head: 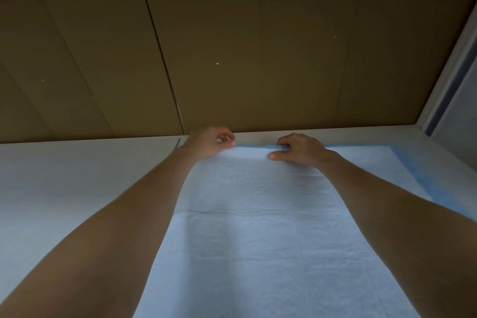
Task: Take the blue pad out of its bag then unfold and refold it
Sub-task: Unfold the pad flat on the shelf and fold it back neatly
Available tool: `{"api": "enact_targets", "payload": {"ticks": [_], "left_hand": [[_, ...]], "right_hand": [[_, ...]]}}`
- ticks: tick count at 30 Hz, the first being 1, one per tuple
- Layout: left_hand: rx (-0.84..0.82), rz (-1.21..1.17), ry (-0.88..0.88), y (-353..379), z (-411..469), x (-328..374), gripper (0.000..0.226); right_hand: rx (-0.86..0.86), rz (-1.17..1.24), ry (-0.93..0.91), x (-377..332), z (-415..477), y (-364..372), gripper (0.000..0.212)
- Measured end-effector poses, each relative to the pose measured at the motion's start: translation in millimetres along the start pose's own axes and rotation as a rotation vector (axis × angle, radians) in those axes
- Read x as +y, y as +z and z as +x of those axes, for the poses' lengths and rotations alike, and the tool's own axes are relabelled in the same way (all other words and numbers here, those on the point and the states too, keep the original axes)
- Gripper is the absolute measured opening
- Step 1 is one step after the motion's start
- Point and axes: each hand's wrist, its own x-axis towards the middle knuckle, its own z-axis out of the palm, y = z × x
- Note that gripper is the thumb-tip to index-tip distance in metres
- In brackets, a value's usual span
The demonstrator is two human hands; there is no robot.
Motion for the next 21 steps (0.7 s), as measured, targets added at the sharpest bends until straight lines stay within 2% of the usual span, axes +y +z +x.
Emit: {"api": "enact_targets", "payload": {"ticks": [2, 4, 6, 10, 21], "left_hand": [[-0.171, 0.001, 0.047, 10, 7, 1, 0.026], [-0.228, 0.024, 0.058, 15, 13, -4, 0.021], [-0.216, 0.043, 0.033, 14, 16, -10, 0.017], [-0.207, 0.162, -0.056, 11, 15, -10, 0.037], [-0.294, 0.471, -0.201, 34, 8, -5, 0.059]], "right_hand": [[-0.007, 0.002, 0.006, 1, 0, 0, 0.039], [-0.004, -0.002, 0.016, 3, 0, 0, 0.041], [-0.003, -0.015, 0.041, 4, 0, 1, 0.047], [-0.009, -0.036, 0.123, 6, -1, 3, 0.052], [-0.055, -0.101, 0.138, 10, 3, 18, 0.057]]}}
